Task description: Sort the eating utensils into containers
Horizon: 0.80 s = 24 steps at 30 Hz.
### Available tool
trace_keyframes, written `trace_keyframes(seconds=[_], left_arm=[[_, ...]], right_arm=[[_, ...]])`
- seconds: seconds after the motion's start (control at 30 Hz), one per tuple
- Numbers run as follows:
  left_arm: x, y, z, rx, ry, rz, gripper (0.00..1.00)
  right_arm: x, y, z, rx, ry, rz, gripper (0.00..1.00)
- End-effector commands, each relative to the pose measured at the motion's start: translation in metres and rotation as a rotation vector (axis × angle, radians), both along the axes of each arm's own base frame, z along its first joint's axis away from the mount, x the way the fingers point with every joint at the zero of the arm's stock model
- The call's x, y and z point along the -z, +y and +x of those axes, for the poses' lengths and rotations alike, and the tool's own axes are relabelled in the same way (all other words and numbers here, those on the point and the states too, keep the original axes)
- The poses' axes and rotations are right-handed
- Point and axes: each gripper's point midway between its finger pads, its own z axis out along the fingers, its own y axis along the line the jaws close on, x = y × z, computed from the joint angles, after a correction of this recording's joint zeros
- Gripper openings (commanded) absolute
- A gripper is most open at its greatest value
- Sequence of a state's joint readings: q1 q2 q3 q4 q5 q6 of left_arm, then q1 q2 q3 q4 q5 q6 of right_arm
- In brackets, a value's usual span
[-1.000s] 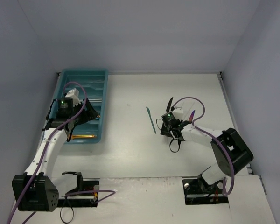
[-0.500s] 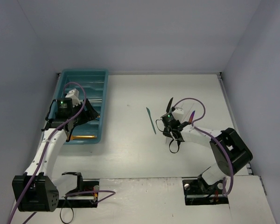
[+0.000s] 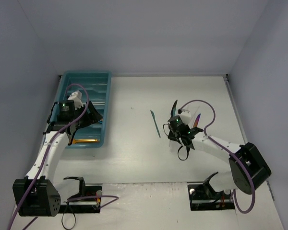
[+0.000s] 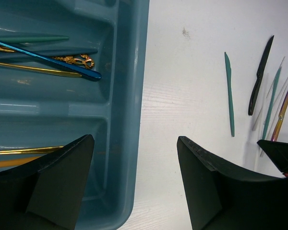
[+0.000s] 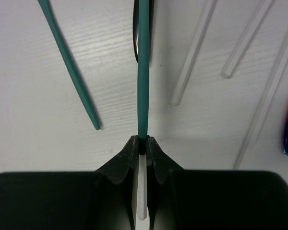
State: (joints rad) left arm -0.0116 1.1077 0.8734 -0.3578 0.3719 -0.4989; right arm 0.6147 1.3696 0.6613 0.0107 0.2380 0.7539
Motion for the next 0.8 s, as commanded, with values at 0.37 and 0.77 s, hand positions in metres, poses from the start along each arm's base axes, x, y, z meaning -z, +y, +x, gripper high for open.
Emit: trace_keyframes(seconds=[0.37,0.77], left_arm=[[-0.02,-0.004,0.015,0.019,-0.079,-0.026,0.67],[-0.023,-0.005,0.014,0.023,-0.088,-0.029,0.67]], right_arm=[[-0.002,-0.014,0.012,-0.053,-0.027,-0.106,0.0],[0.0,0.016,0.004,-0.312,-0.048,-0.143,0.0]])
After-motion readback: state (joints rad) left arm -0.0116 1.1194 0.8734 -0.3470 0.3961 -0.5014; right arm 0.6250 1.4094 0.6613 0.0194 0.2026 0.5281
